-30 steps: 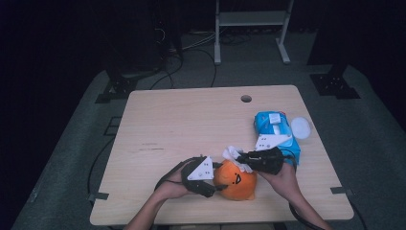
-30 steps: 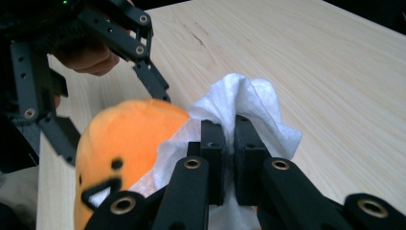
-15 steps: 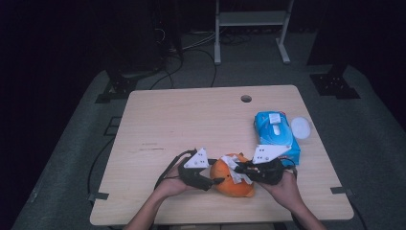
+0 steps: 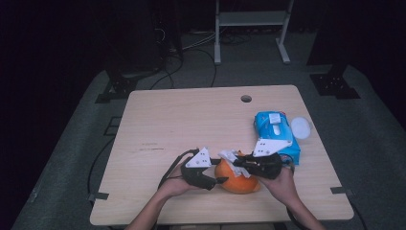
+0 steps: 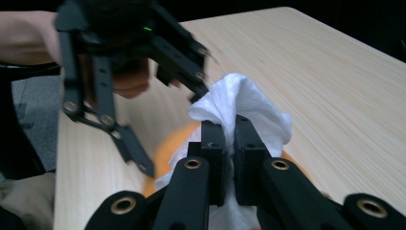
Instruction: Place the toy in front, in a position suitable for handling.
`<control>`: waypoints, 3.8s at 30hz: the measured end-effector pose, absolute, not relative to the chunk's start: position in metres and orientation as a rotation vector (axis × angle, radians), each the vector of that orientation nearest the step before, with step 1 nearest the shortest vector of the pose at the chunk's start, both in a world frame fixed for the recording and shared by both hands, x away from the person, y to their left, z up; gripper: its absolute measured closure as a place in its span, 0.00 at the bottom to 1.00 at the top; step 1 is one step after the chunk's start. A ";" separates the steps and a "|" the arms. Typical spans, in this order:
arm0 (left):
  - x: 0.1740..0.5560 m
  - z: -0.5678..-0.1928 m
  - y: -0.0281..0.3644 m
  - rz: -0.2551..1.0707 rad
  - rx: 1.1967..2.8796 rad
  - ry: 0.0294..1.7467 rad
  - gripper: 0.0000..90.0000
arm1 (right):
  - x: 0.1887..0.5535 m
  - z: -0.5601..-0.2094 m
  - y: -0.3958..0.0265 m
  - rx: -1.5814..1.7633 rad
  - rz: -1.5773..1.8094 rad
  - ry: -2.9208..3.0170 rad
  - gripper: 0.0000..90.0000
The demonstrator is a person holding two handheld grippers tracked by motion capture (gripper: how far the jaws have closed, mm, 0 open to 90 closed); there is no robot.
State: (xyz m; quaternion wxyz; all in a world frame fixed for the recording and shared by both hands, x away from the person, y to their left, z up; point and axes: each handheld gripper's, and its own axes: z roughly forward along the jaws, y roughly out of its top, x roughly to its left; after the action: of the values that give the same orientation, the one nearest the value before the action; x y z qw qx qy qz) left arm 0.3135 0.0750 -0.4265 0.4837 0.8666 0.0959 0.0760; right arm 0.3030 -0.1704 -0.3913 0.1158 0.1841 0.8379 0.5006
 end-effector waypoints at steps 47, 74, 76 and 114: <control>0.332 -0.434 0.098 0.098 2.044 0.350 0.46 | 0.291 -0.417 -0.189 0.557 1.423 2.517 0.93; 0.337 -0.441 0.108 0.053 2.062 0.387 0.45 | 0.322 -0.425 -0.211 0.743 1.435 2.485 0.93; 0.337 -0.437 0.109 0.062 2.050 0.391 0.40 | 0.328 -0.426 -0.208 0.743 1.440 2.491 0.93; 0.328 -0.427 0.098 -0.002 2.031 0.332 0.30 | 0.331 -0.420 -0.197 0.732 1.480 2.515 0.93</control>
State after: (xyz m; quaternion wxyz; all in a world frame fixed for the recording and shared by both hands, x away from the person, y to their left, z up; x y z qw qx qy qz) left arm 0.3283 0.0984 -0.4269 0.5158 0.8455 0.1384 -0.0010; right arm 0.3311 -0.1968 -0.4204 0.0666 0.2427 0.8342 0.4907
